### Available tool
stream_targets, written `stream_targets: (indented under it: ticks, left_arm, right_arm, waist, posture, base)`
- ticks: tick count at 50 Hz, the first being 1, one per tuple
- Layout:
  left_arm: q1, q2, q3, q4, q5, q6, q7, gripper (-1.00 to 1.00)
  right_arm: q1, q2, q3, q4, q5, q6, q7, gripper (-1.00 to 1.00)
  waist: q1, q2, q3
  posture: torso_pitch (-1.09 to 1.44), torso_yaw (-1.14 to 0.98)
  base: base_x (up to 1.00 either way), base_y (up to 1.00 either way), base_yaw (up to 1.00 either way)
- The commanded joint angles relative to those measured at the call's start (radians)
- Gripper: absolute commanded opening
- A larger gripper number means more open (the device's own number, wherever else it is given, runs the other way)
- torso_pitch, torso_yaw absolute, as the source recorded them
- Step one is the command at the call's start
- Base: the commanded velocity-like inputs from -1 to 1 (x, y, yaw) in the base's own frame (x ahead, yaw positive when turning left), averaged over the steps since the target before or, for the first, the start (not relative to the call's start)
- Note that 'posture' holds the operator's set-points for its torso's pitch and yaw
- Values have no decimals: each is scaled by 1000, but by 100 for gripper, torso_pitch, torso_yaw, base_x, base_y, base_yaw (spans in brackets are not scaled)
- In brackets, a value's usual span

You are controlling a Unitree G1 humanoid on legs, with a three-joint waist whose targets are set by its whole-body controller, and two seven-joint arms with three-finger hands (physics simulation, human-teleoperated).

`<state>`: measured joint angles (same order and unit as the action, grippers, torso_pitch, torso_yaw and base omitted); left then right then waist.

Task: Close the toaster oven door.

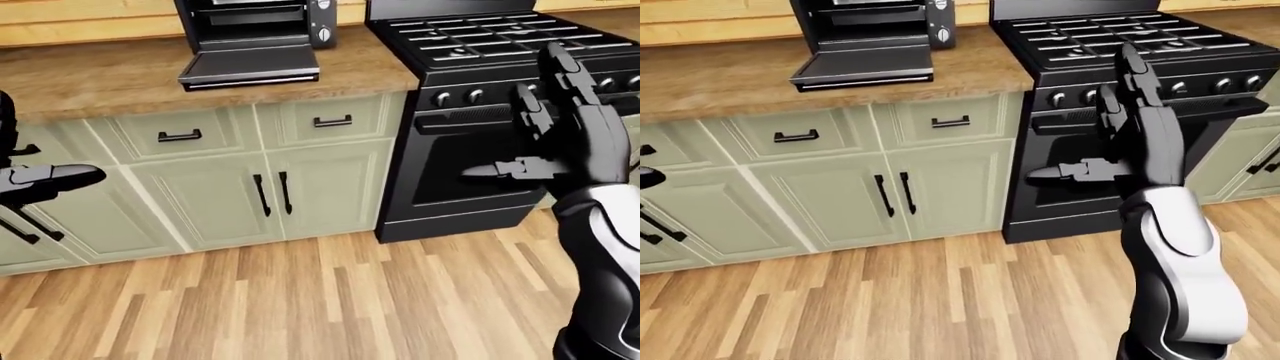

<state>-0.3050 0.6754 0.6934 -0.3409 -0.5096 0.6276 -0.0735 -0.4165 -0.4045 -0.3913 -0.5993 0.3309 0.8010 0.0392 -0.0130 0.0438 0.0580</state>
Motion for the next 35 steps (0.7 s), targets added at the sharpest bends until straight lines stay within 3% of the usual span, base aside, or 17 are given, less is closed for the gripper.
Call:
stream_targets:
  ticks: [1,3,4,7,10,12,13,16,21,23,25,26,27,30,35]
  left_arm:
    - [-15,21,22,-22,1,-30,5,100]
    - [-17,24,23,-21,0,-28,5,100]
    - [-19,25,23,-21,-1,-27,6,100]
    - [-22,26,20,-24,-3,-23,10,100]
    - [-24,29,22,-25,-7,-18,12,100]
    - [-24,30,22,-28,-10,-15,14,100]
    - [-26,32,22,-29,-12,-12,16,100]
    - [-24,31,23,-26,-12,-16,14,100]
    - [-22,32,25,-29,-15,-14,15,100]
    - [-21,30,22,-24,-11,-20,14,100]
    - [-21,31,24,-26,-13,-17,15,100]
    - [-21,31,24,-27,-14,-17,15,100]
    - [-20,31,25,-28,-14,-17,15,100]
    - [-20,31,26,-29,-15,-16,15,100]
    - [-20,30,25,-31,-15,-17,16,100]
  right_arm:
    - [-21,-8,-2,-26,5,-31,4,100]
    - [-23,-8,-2,-25,6,-30,4,100]
    - [-24,-9,-3,-25,7,-29,4,100]
    - [-26,-10,-4,-25,8,-28,3,100]
    - [-28,-12,-3,-26,10,-25,4,100]
    - [-31,-14,-5,-25,12,-23,3,100]
    - [-32,-15,-5,-26,14,-21,3,100]
    - [-32,-16,-4,-31,16,-18,1,100]
    - [-32,-18,-5,-34,18,-14,3,100]
    - [-31,-19,-3,-35,16,-16,5,100]
    - [-31,-18,-3,-36,16,-15,5,100]
    - [-31,-18,-3,-37,16,-14,5,100]
    - [-31,-18,-4,-38,16,-13,5,100]
    - [-29,-18,-3,-41,15,-13,7,100]
    - [-32,-20,-5,-42,16,-10,9,100]
  waist:
    - [0,19,-29]
    - [9,8,-19]
    - [8,15,-17]
    - [9,-1,-25]
    - [15,-41,-18]
    - [16,-94,-31]
    - [13,-76,-27]
    - [11,-72,-25]
    - [12,-29,-17]
    - [7,3,-14]
    - [4,68,-32]
    - [14,28,-23]
    - [9,42,-18]
    - [14,25,-26]
    - [22,-52,-11]
  posture:
    - [0,0]
    - [0,0]
    - [0,0]
    - [0,0]
    - [0,0]
    - [0,0]
    - [0,0]
    - [0,0]
    - [0,0]
    - [0,0]
    - [0,0]
    - [0,0]
    - [0,0]
    - [0,0]
    - [0,0]
  base:
    - [8,0,0]
    - [7,0,0]
    - [8,0,0]
    - [9,0,0]
    - [10,0,0]
    - [11,0,0]
    - [11,0,0]
    - [12,0,0]
    - [12,0,0]
    - [16,0,0]
    - [16,0,0]
    - [16,0,0]
    - [16,0,0]
    - [17,2,0]
    - [19,10,0]
